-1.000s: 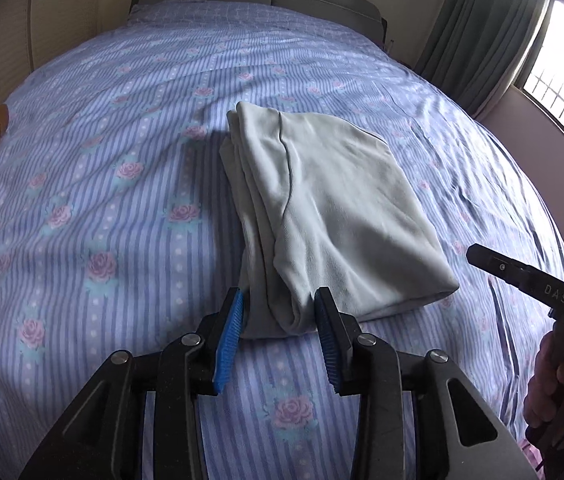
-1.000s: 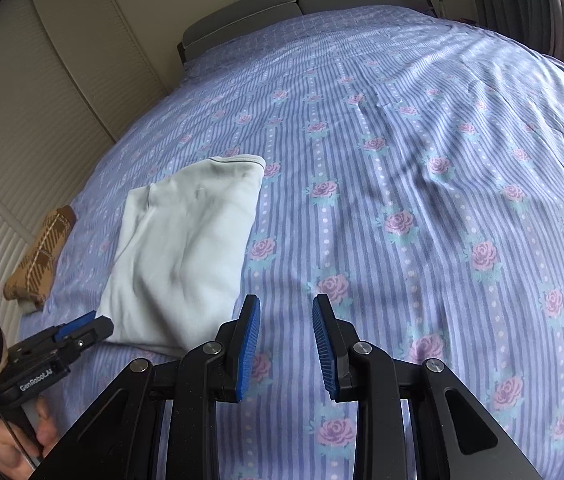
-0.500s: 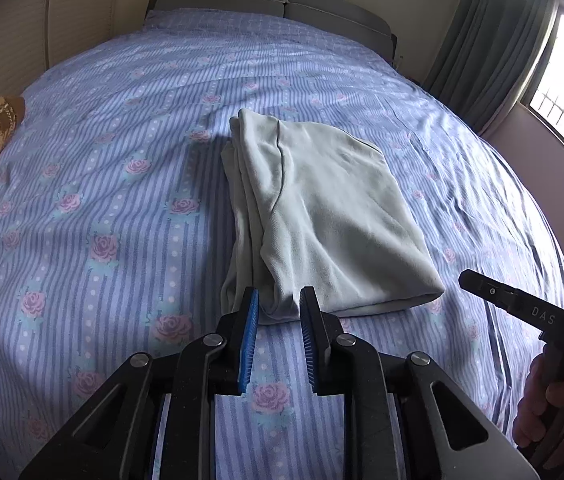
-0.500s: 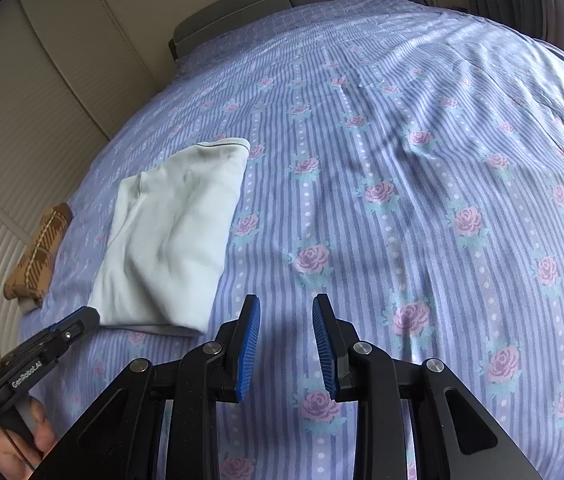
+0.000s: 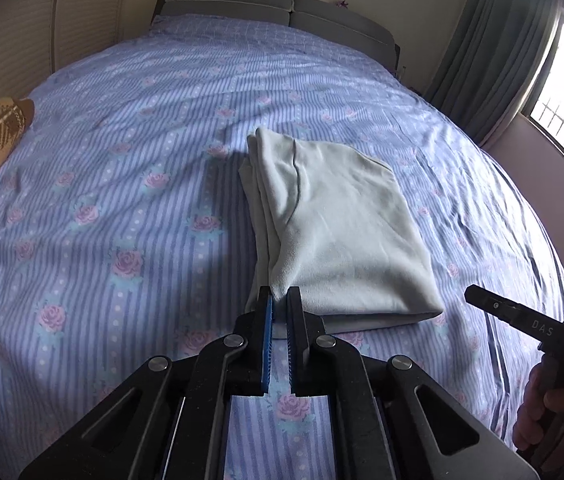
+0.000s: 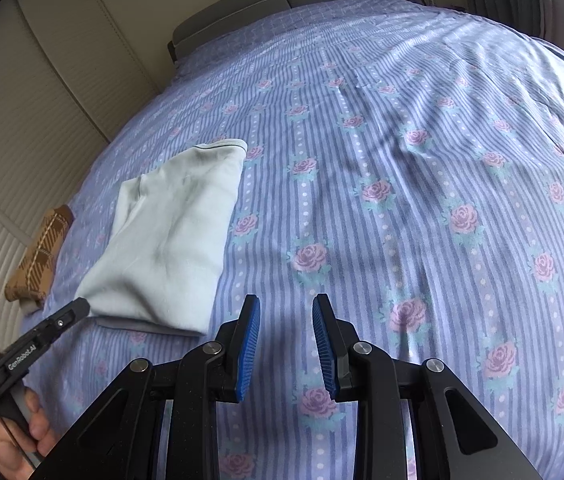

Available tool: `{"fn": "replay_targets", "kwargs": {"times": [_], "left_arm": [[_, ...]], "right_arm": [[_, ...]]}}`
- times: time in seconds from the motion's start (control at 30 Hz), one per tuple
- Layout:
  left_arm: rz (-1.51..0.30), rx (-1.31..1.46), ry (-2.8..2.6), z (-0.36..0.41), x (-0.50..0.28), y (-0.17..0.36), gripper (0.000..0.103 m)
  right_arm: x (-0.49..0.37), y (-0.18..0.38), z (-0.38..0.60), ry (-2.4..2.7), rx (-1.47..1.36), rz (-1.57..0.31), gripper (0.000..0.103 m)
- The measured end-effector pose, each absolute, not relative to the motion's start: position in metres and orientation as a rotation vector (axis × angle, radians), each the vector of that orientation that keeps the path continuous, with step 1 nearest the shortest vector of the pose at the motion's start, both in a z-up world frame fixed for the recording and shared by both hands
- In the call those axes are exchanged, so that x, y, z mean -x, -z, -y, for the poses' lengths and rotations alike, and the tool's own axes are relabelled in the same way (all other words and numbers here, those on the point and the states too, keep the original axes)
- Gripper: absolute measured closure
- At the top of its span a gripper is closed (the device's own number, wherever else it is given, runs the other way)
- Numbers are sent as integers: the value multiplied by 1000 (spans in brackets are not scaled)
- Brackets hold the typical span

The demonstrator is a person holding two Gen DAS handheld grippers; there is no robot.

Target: Fold small clothes

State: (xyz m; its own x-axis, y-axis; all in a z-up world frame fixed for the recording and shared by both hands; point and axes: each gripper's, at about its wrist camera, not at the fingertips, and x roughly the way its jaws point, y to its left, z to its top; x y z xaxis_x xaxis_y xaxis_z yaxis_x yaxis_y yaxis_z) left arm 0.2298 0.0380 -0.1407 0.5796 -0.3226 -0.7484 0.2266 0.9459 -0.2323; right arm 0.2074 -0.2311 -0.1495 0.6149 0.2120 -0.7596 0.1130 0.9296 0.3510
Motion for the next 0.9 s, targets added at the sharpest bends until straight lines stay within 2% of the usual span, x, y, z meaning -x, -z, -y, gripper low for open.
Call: {"fn": "replay_targets", "kwargs": {"times": [0.23,0.37,0.57,0.63,0.83,0.9], "left_arm": [[-991,99,329,-37,-238,174,94],[-981,93,321,-37,-233,169,93],[-910,47,306,-30,-230,141,80],[-881,51,304,-28,-236,132,71],[-892,8,309,-12,-278,129,65],[-933,23,316,-12,-292,139,65]], "right_arm": [[-209,152,213,-97,-337,-936,74],[-209,152,205,-113,-294,-949,74],[-212,145,199,-127,-267,-929,74],[-214,143,197,-128,-261,-923,74],[-217,141,199,-125,-262,-918,74],[-218,141,200,-122,-265,-918,70]]}}
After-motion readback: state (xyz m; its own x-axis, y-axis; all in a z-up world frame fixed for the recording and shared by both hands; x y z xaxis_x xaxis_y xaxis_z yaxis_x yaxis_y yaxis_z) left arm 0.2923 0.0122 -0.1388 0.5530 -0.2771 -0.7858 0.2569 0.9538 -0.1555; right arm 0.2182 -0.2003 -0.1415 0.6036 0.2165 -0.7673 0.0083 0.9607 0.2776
